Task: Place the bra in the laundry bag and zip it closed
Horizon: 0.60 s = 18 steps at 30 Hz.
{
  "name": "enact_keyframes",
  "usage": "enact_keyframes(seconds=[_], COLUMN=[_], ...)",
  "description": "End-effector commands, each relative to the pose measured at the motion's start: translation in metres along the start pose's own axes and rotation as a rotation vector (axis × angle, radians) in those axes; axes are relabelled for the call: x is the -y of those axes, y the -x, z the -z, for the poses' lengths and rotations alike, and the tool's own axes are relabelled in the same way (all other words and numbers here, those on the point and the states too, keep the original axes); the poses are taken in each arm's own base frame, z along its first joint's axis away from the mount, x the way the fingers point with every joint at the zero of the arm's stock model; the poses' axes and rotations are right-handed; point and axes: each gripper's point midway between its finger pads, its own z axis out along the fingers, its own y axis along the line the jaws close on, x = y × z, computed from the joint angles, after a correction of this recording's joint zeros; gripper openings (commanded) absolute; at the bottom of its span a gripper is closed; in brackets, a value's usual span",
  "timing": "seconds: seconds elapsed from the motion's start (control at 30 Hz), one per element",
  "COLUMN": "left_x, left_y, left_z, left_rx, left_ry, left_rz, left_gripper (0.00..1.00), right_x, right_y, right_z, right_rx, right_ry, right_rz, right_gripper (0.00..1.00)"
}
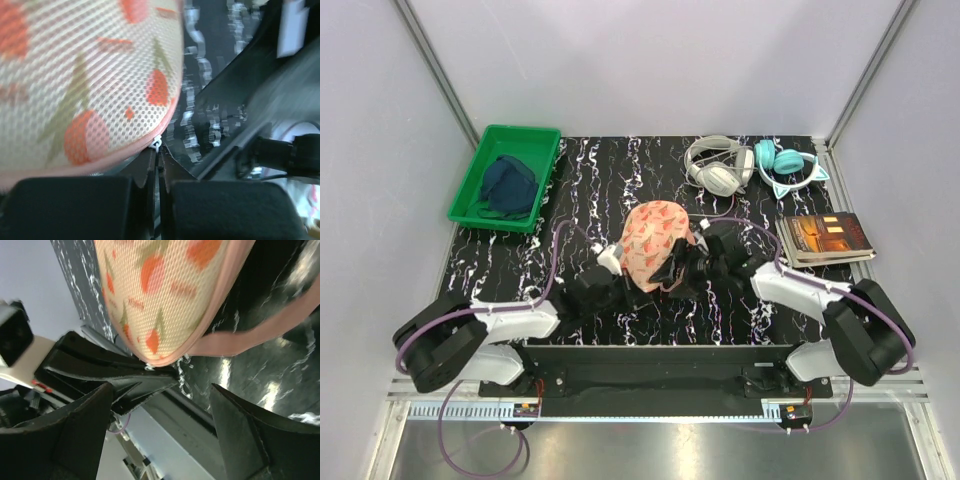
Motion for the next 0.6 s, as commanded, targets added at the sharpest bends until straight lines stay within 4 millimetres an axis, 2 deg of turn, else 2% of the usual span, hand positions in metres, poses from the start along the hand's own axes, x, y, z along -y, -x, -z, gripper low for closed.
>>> enact_keyframes(seconds=[0.0,0.03,0.07,0.1,0.17,0.3,0.5,0.57], left_x=[0.072,0.072,0.075,0.072,0.071,0.061,0.061,0.061], left_y=[0.02,0.016,0.012,0.011,0.005,-0.007,-0.013,-0.014], left_z=[-0.012,-0.015,-0.015,-0.017,-0.016,-0.013,-0.011,-0.011], left_rx=[0.044,0.032,0.024,0.028,0.019,-0.004,-0.011,-0.014], left_ry=[-0.212,-0.207,-0.208,-0.186,-0.18,-0.161,-0.175,-0.176], left_rz=[-0.026,-0.028,-0.034,-0.035,-0.04,-0.038,-0.025,-0.027], left_gripper=[0.0,0.0,0.0,0.0,0.0,0.0,0.0,0.0], right_x=[-0.008,-0.005,0.003,0.0,0.009,0.008,0.012,0.013], right_y=[-0.016,-0.015,-0.017,-0.013,-0.008,0.0,0.003,0.004], right_z=[0.001,0.0,0.001,0.001,0.001,0.0,-0.011,-0.015], right_rx=[0.06,0.091,0.107,0.134,0.186,0.226,0.227,0.222], right_ry=[0.027,0.021,0.02,0.048,0.043,0.065,0.065,0.062], right_rz=[-0.087,-0.112,-0.123,-0.125,-0.14,-0.128,-0.138,-0.143], right_gripper=[0.84,0.83,0.75,0.72,0.68,0.66,0.63,0.49])
